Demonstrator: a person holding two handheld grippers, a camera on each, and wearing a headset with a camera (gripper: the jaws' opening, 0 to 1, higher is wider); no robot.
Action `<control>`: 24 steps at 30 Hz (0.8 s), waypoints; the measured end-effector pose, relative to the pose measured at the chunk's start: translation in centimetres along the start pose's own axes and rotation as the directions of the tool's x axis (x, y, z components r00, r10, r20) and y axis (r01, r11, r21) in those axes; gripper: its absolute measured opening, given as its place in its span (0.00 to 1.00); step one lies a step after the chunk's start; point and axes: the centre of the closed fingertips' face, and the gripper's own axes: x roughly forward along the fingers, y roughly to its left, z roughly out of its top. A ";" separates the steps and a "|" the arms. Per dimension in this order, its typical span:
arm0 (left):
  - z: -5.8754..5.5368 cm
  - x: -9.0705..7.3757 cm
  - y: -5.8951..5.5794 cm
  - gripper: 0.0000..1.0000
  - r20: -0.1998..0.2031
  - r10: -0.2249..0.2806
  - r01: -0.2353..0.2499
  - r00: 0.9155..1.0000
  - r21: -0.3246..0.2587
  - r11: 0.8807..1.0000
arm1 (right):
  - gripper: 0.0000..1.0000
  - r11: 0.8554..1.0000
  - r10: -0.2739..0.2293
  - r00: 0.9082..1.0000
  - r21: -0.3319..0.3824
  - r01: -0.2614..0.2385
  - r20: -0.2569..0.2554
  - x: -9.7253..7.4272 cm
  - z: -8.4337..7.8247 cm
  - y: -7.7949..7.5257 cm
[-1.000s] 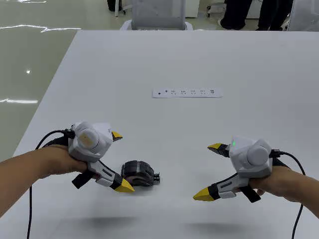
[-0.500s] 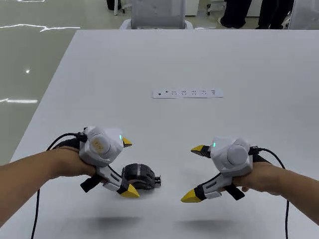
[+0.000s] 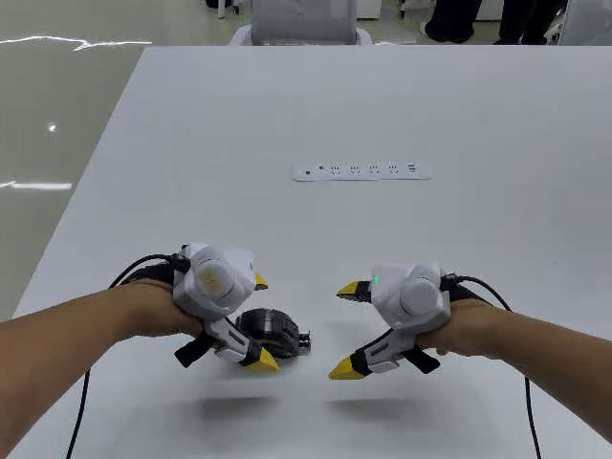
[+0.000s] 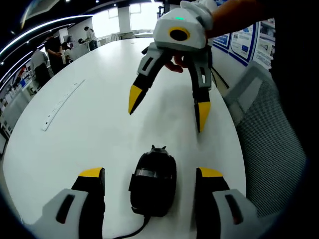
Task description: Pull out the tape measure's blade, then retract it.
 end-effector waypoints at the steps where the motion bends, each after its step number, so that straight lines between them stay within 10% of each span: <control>1: 0.0 0.1 -0.1 0.68 -0.004 -0.005 0.005 1.000 -0.004 1.000 | 0.74 1.000 0.002 1.000 -0.003 -0.002 -0.001 0.2 0.1 0.0; 24: -1.1 0.9 0.1 0.39 -0.099 0.017 -0.016 0.995 0.020 1.000 | 0.43 0.996 0.047 0.998 -0.071 -0.050 -0.050 4.1 0.5 0.4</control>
